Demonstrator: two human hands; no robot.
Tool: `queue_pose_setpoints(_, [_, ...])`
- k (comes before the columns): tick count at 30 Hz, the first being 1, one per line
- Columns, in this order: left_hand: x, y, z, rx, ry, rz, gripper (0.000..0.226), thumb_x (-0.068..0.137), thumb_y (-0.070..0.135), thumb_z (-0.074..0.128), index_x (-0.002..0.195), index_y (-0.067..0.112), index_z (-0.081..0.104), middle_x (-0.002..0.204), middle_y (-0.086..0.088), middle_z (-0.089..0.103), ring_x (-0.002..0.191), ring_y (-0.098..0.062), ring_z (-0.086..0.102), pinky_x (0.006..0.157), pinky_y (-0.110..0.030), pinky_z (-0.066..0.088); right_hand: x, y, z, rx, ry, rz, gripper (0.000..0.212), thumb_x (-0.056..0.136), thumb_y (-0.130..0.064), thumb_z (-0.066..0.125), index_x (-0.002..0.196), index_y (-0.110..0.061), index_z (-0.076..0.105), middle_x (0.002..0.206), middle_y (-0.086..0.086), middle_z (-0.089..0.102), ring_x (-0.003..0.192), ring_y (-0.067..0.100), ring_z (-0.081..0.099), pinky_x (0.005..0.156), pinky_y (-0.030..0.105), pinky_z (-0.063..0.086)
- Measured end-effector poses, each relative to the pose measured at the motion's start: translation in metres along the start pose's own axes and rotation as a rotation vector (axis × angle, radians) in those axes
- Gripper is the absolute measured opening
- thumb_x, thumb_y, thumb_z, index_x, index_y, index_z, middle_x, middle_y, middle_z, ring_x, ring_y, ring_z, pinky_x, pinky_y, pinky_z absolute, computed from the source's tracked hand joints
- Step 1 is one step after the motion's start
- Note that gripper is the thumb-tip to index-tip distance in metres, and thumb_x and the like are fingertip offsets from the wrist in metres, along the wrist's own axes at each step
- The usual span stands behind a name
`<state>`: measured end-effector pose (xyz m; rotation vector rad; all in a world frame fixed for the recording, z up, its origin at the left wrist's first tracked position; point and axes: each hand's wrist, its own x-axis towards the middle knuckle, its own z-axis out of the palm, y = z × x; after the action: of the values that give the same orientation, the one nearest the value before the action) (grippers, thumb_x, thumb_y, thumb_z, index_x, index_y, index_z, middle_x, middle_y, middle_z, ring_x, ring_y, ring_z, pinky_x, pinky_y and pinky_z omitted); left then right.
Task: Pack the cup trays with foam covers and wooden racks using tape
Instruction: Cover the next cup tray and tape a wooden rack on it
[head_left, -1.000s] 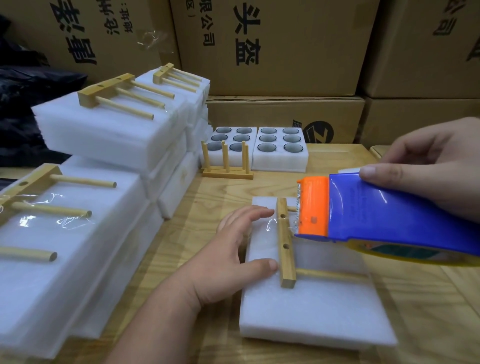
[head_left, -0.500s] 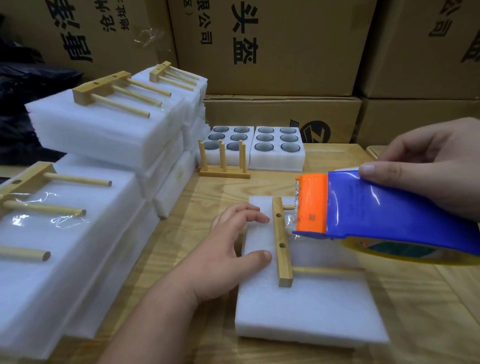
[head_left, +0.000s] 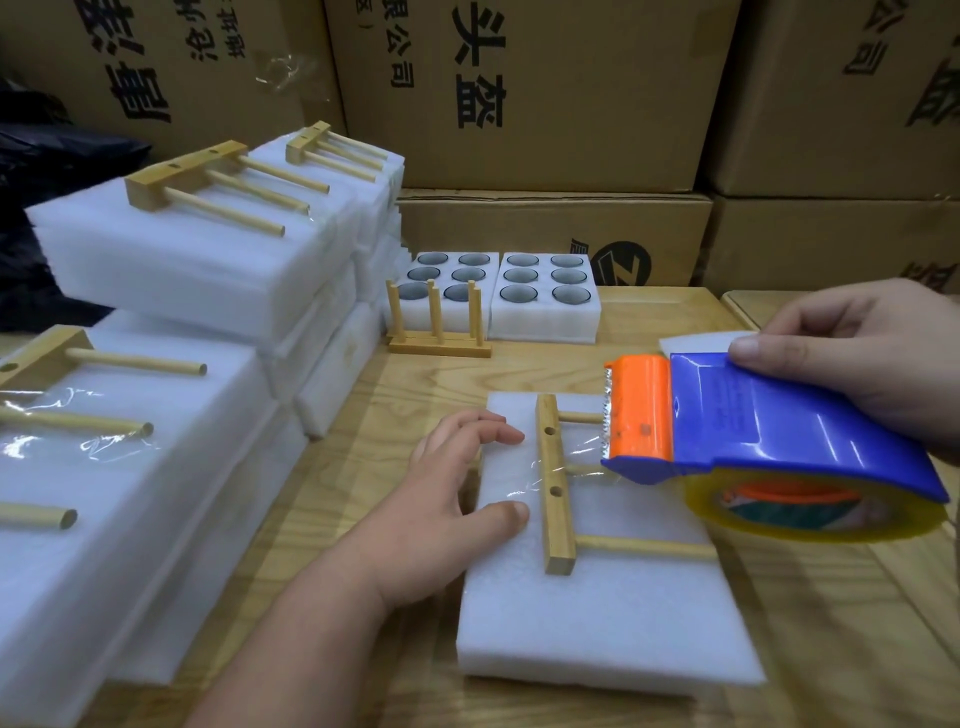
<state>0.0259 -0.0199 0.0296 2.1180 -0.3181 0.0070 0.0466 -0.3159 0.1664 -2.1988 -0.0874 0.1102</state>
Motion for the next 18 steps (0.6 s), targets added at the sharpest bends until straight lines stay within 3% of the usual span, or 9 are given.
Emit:
queue_pose_setpoints(5, [-0.001,0.013,-0.004,-0.075,-0.046,-0.015,0.068,0.070,0.062,0.059,0.135,0.050,0.044,0.141,0.036,0.030,0.141,-0.002,0.030,0.112,-0.032,0.037,0.002,0.001,0.003,0.012,0.002,-0.038,0.069,0.038,-0.076,0.080,0.081,-0.022,0.077,0.072,0.007,0.076,0.059,0.022,0.074,0.043,0.024,0.054])
queue_pose_setpoints(9, [0.020,0.044,-0.004,0.052,-0.052,0.105,0.090,0.063,0.079,0.065,0.144,0.057,0.032,0.137,0.057,0.015,0.144,0.019,0.000,0.117,-0.023,0.017,0.006,0.002,0.006,0.003,-0.005,-0.073,0.065,0.040,-0.076,0.078,0.081,-0.025,0.077,0.070,0.003,0.076,0.058,0.018,0.073,0.042,0.020,0.051])
queue_pose_setpoints(10, [0.027,0.053,-0.002,0.072,-0.078,0.115,0.095,0.060,0.080,0.068,0.144,0.057,0.030,0.134,0.061,0.013,0.144,0.020,0.001,0.118,-0.026,0.018,0.008,0.002,0.006,0.001,-0.004,-0.076,0.065,0.040,-0.076,0.077,0.080,-0.026,0.077,0.071,0.003,0.076,0.059,0.017,0.074,0.042,0.020,0.051])
queue_pose_setpoints(12, [0.038,0.065,0.007,0.101,-0.134,0.110,0.101,0.055,0.080,0.074,0.144,0.055,0.031,0.141,0.049,0.032,0.144,0.007,0.028,0.118,-0.034,0.031,0.008,0.001,0.007,-0.006,-0.001,-0.072,0.065,0.040,-0.076,0.076,0.080,-0.026,0.077,0.073,0.002,0.076,0.061,0.017,0.074,0.043,0.021,0.051])
queue_pose_setpoints(14, [0.043,0.069,0.020,0.127,-0.150,0.111,0.091,0.054,0.078,0.078,0.133,0.060,0.035,0.132,0.031,0.052,0.129,-0.003,0.050,0.113,-0.041,0.040,0.007,0.000,0.008,-0.006,-0.008,-0.062,0.065,0.040,-0.076,0.077,0.081,-0.026,0.077,0.074,0.003,0.077,0.062,0.018,0.075,0.045,0.024,0.052])
queue_pose_setpoints(16, [0.045,0.068,0.030,0.196,-0.120,0.166,0.075,0.058,0.081,0.073,0.121,0.064,0.037,0.122,0.032,0.056,0.124,0.007,0.047,0.120,-0.037,0.020,0.007,0.001,0.007,-0.008,-0.008,-0.046,0.061,0.044,-0.075,0.080,0.081,-0.026,0.077,0.075,0.002,0.077,0.064,0.018,0.075,0.045,0.024,0.052])
queue_pose_setpoints(18, [0.046,0.064,0.035,0.228,-0.098,0.202,0.074,0.060,0.084,0.069,0.124,0.058,0.040,0.122,0.032,0.056,0.123,0.011,0.044,0.119,-0.033,0.007,0.009,0.002,0.007,-0.031,0.024,-0.052,0.052,0.051,-0.073,0.083,0.080,-0.029,0.078,0.075,-0.001,0.077,0.064,0.015,0.074,0.047,0.026,0.053])
